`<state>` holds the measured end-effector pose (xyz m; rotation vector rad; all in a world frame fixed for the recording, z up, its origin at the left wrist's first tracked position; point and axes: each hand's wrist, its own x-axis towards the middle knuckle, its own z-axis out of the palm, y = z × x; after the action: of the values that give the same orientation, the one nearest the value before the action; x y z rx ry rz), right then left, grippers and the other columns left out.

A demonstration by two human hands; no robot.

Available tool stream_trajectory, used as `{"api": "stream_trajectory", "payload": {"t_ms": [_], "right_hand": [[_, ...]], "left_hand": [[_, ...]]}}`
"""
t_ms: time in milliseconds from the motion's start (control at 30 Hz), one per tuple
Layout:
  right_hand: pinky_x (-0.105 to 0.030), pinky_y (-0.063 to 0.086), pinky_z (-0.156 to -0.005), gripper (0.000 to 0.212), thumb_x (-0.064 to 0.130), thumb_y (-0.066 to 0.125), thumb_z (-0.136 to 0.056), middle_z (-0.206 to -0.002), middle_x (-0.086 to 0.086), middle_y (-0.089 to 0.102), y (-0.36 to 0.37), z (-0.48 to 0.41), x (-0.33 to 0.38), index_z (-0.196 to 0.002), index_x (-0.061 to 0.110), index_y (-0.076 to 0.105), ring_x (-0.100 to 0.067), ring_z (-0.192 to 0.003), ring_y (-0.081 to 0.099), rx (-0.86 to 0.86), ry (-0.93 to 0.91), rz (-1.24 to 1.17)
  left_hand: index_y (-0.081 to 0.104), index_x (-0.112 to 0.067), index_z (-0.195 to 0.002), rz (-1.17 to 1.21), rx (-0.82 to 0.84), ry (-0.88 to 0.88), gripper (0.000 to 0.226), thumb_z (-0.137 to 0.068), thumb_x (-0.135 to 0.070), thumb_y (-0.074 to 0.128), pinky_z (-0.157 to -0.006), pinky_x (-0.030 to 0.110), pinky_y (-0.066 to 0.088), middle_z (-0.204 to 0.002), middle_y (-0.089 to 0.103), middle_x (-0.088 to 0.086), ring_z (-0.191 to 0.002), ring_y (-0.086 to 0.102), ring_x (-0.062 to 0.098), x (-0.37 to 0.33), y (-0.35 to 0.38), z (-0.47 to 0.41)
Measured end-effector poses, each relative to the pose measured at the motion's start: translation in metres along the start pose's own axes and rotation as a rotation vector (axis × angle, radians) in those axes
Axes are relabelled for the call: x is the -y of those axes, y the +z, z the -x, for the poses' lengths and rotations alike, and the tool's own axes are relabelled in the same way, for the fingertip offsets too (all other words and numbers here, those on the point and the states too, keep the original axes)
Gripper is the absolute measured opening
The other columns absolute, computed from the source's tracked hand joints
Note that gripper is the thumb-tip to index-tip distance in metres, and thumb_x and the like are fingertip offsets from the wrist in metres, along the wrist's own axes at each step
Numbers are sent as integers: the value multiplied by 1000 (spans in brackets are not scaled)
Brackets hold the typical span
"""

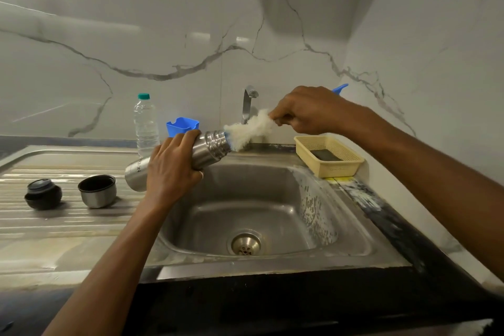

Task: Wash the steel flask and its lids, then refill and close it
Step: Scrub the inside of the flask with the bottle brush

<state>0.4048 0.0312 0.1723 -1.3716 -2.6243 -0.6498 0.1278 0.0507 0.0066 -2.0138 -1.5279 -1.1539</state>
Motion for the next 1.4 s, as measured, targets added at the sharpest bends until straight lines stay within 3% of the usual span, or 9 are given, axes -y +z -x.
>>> {"api": "stream_trajectory", "payload": {"t_ms": [233,433,533,600,767,1033,1133,1267,1400], "right_hand": [[-29,50,-66,29,38,57,-100,-94,-3,72,28,15,-9,-117,17,67,-20,-78,64,-240,-171,194],[-20,21,-51,26,35,57,-98,-75,-4,63,45,27,-31,-98,13,70,-17,-56,45,-343,-184,318],[-17,8,-49,42,44,39,-101,-70,1,59,54,31,-26,-87,17,68,-16,-52,43,-378,-156,261],[-19,9,-47,51,52,33,-103,-71,5,60,59,32,-23,-84,20,67,-17,-51,50,-391,-113,231],[-30,42,-48,67,64,16,-97,-82,8,67,74,30,-22,-94,25,71,-18,-63,58,-331,-40,104],[-28,28,-46,33,32,50,-107,-68,-3,53,73,38,-18,-90,10,68,-17,-54,40,-679,-322,539],[-28,30,-45,34,32,46,-108,-70,-4,52,59,36,-18,-94,10,67,-17,-53,41,-593,-347,577],[-25,25,-44,48,45,35,-107,-60,3,49,45,36,-9,-77,15,58,-19,-43,39,-380,-182,363],[-30,37,-59,49,49,50,-101,-58,3,57,27,23,0,-69,17,68,-12,-55,48,104,131,-387]], "left_hand": [[48,-23,-131,-17,42,-10,83,-57,-18,84,-87,46,45,-110,65,7,-98,58,35,14,-5,4],[49,-23,-131,-18,71,-11,83,-57,-20,86,-86,46,45,-109,65,6,-96,58,34,20,-6,6],[49,-22,-130,-41,89,30,82,-56,-20,86,-85,46,45,-109,65,7,-97,58,34,17,-2,8],[49,-21,-129,-54,80,49,81,-57,-19,86,-85,46,45,-109,65,8,-97,58,34,17,-1,8],[49,-21,-129,-85,52,85,80,-58,-18,87,-86,48,46,-108,64,7,-96,58,34,20,-2,8],[49,-20,-130,11,103,53,84,-55,-17,86,-82,46,45,-108,65,8,-95,58,35,21,-2,6],[51,-18,-131,46,100,51,83,-55,-16,86,-81,45,44,-108,66,9,-95,59,36,21,-4,6],[51,-19,-131,21,67,79,83,-55,-16,86,-82,45,44,-108,65,8,-94,58,35,18,-7,5],[49,-19,-130,21,61,104,83,-55,-15,86,-82,47,45,-108,64,9,-94,58,36,17,-6,6]]}}
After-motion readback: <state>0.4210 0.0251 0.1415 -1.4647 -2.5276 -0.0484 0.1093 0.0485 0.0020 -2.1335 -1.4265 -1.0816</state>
